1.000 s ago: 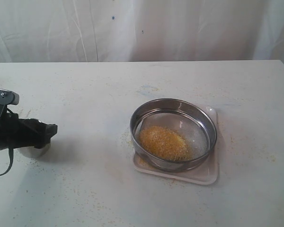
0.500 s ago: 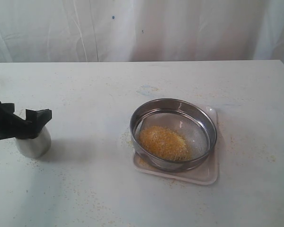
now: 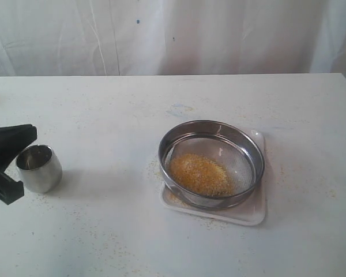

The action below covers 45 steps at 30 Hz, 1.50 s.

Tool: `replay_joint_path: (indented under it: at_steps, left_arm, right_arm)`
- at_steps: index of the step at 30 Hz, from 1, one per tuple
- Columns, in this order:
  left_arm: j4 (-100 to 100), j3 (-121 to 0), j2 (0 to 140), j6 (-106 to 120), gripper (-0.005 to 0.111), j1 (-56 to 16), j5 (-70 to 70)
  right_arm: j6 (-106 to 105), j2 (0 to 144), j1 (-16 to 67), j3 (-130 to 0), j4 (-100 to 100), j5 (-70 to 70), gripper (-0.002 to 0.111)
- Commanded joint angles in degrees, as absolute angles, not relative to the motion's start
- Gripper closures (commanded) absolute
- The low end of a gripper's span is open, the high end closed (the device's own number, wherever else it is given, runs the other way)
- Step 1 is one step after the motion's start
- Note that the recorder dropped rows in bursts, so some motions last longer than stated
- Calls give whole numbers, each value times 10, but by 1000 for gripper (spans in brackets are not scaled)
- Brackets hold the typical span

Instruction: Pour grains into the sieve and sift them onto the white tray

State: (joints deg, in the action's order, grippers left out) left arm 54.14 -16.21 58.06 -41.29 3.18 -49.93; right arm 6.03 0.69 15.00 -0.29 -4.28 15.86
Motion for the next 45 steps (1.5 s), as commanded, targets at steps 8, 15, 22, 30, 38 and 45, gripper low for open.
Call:
replay_joint_path:
  at_steps: [8,15,22,30,38,45]
  left_arm:
    - [613,-158,474,-572,106,33,-620]
    - [649,-158,472,-572,106,33,-643]
    - [560,-158,472,-571,106,33,-684]
    - [523,-158,404,-599,106,29,-645]
    - [513,-158,250,-689,106,-87,-261]
    - [510,-137,166,-729,106,-133,-117]
  right_arm:
    - [61,5,153,0,-45,153,108]
    - [61,5,153,0,-45,153,108]
    - [61,5,153,0,-45,153,108]
    - [61,5,153,0,-45,154,108]
    - [61,5,153,0,-45,154,108]
    - [61,5,153,0,-45,154,108]
